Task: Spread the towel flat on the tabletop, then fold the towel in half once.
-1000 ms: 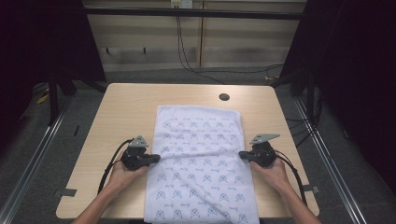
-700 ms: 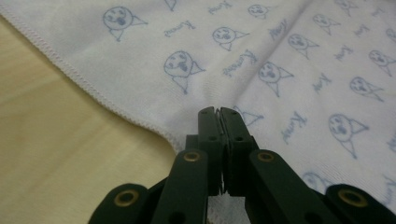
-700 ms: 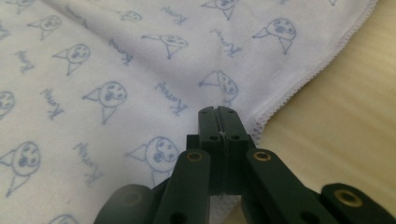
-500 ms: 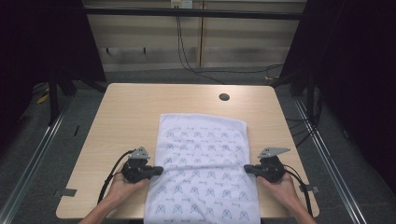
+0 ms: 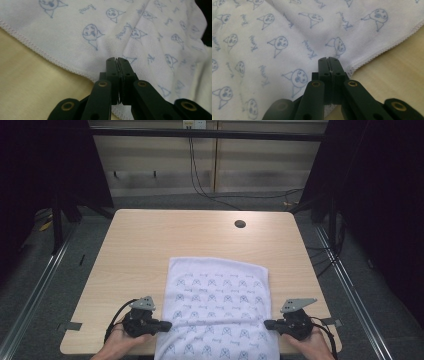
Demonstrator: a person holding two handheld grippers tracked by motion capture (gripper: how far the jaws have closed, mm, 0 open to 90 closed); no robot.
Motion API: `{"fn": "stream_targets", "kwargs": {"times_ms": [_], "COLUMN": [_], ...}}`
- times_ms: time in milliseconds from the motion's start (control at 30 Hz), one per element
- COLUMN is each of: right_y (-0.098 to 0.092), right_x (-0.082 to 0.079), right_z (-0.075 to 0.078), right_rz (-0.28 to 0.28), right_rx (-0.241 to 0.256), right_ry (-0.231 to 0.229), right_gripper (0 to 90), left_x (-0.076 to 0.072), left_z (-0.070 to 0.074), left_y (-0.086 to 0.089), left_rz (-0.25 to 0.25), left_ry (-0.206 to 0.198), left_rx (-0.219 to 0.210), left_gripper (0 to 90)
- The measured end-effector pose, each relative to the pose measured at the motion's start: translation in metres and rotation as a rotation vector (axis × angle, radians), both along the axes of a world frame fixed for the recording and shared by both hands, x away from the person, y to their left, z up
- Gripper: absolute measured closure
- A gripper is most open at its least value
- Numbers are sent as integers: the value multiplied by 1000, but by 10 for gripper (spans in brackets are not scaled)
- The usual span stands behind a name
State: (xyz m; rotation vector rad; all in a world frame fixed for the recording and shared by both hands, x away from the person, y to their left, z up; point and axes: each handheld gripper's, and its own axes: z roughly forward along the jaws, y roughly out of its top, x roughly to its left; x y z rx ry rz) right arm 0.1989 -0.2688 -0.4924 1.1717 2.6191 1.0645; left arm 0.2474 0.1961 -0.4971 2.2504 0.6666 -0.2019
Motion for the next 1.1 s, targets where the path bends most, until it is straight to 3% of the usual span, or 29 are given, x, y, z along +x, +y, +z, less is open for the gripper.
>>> {"fn": "stream_targets", "kwargs": {"times_ms": [67,133,200,267,400,567,667,800,933,967,1033,1100], "right_y": [0,-3,-7,-12,-21,-26,-25,-19,-17,-17,-19,-20], "right_x": [-3,-1,3,11,45,101,135,163,176,178,180,181], "right_z": [1,1,5,12,23,32,30,19,6,3,-2,-5], "right_rz": [16,12,-21,-46,-134,-227,-266,-277,-277,-279,-274,-266], "right_rx": [-5,14,53,72,83,62,76,78,69,59,62,55], "right_ry": [8,12,-10,-59,-121,-184,-189,-155,-124,-111,-100,-90], "right_gripper": [891,778,742,730,701,689,685,655,641,634,647,654], "left_x": [-3,-2,4,16,48,100,123,148,164,167,169,173], "left_z": [1,5,10,15,23,20,15,9,4,2,-1,-6], "left_y": [0,1,3,4,5,6,4,3,3,3,0,-2], "left_rz": [-18,-7,15,41,121,250,305,362,409,411,456,462], "left_ry": [22,2,-23,-45,-114,-148,-144,-155,-153,-155,-192,-165], "left_rx": [0,-11,-37,-64,-67,-72,-69,-51,-71,-56,-44,-61], "left_gripper": [865,784,712,691,676,661,644,590,565,550,536,517]}}
